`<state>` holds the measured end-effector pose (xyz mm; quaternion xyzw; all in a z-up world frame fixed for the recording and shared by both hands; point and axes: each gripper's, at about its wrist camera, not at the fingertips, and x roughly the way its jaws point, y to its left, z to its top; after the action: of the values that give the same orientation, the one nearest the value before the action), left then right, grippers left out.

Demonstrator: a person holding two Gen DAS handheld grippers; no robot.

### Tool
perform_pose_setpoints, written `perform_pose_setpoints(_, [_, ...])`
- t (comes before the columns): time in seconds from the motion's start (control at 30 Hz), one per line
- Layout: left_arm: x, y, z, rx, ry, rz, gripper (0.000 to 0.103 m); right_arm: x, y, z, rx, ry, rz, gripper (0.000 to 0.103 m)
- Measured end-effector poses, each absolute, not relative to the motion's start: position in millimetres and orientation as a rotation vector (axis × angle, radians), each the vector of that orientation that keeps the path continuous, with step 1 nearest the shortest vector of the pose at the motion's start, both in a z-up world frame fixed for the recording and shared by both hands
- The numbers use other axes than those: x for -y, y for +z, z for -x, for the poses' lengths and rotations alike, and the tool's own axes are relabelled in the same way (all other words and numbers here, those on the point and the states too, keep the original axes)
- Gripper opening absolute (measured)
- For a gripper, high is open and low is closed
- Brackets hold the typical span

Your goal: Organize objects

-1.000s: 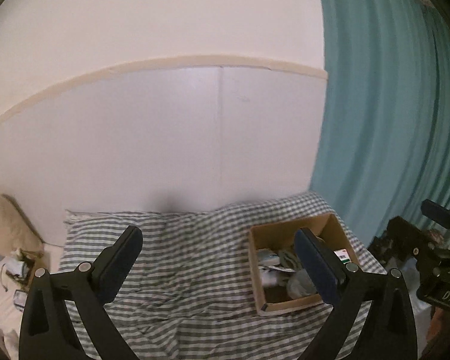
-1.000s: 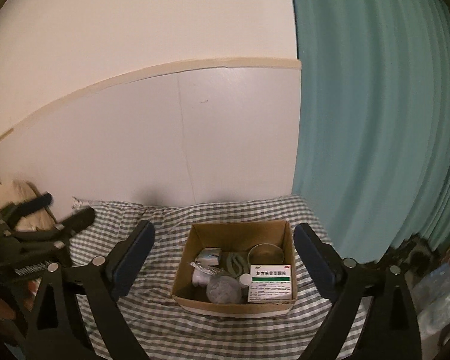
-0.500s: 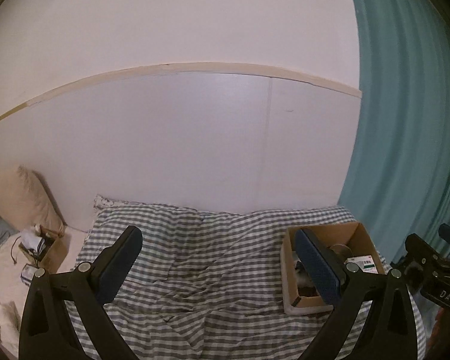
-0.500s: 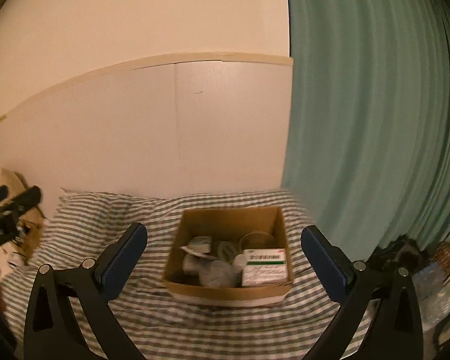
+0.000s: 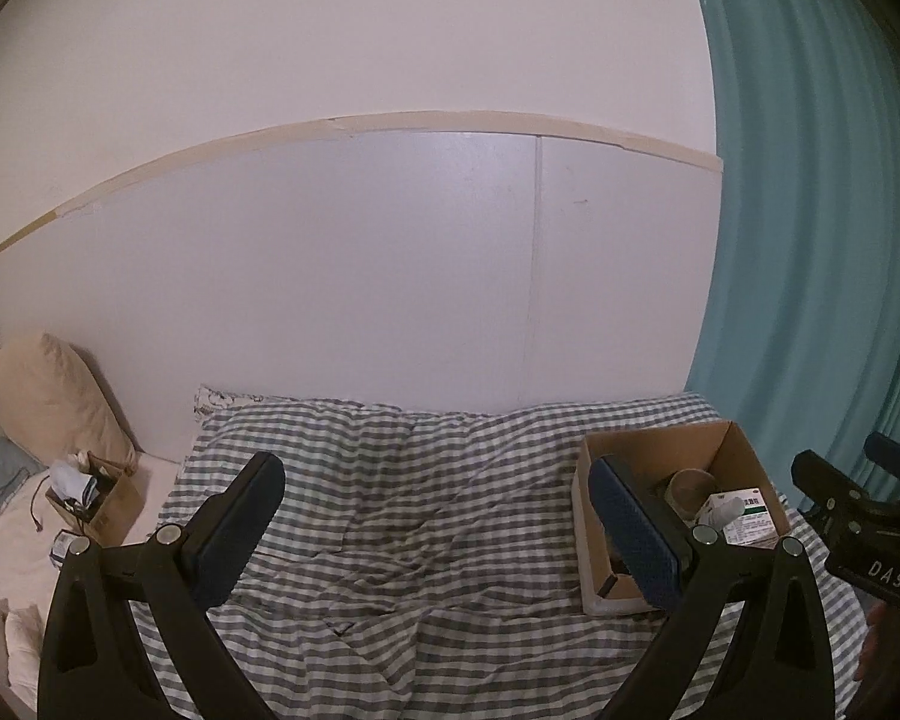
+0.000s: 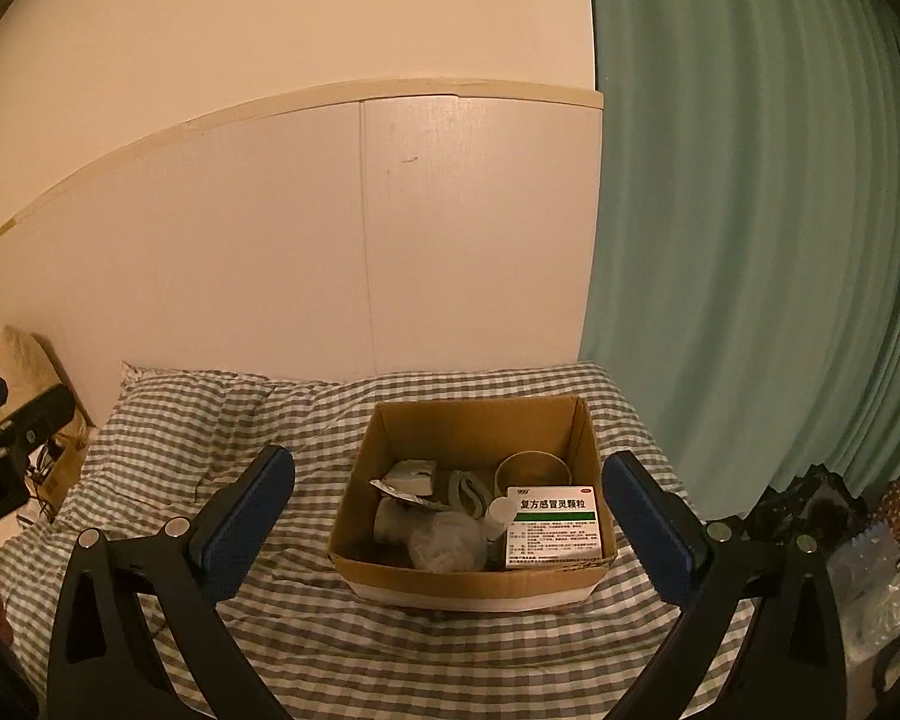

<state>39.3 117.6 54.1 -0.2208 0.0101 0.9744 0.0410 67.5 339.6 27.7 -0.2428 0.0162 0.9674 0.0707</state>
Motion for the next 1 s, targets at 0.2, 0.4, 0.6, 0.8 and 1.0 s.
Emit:
perform_pose_setpoints(0.2, [-117.5, 51.9, -37.1, -0.022, 2.98, 0.697, 0.103, -340.7, 28.5, -67.6, -0.055, 2.905, 0.73, 0.103])
perform_pose_setpoints(0.4, [-117.2, 50.3, -35.7, -0.023, 2.977, 0.714, 0.103, -340.4, 26.1, -65.2, -0.046, 2.9, 0.746, 0.103])
perform_pose_setpoints(0.6, [-115.3, 50.4, -35.1, -0.017, 2.977, 0.72, 0.103, -341.4, 26.9, -65.9, -0.042, 2.903, 0.742, 0.103])
perform_pose_setpoints(0.8, [-114.0, 50.1, -35.1, -0.016, 2.979, 0.723, 0.103, -341.2, 26.3, -65.0, -0.035, 2.899, 0.748, 0.103])
perform_pose_setpoints(1.0, [-114.5, 50.1, -35.3, -0.011, 2.982, 0.718, 0.103, -341.0, 26.4, -64.8, -0.032, 2.898, 0.749, 0.103])
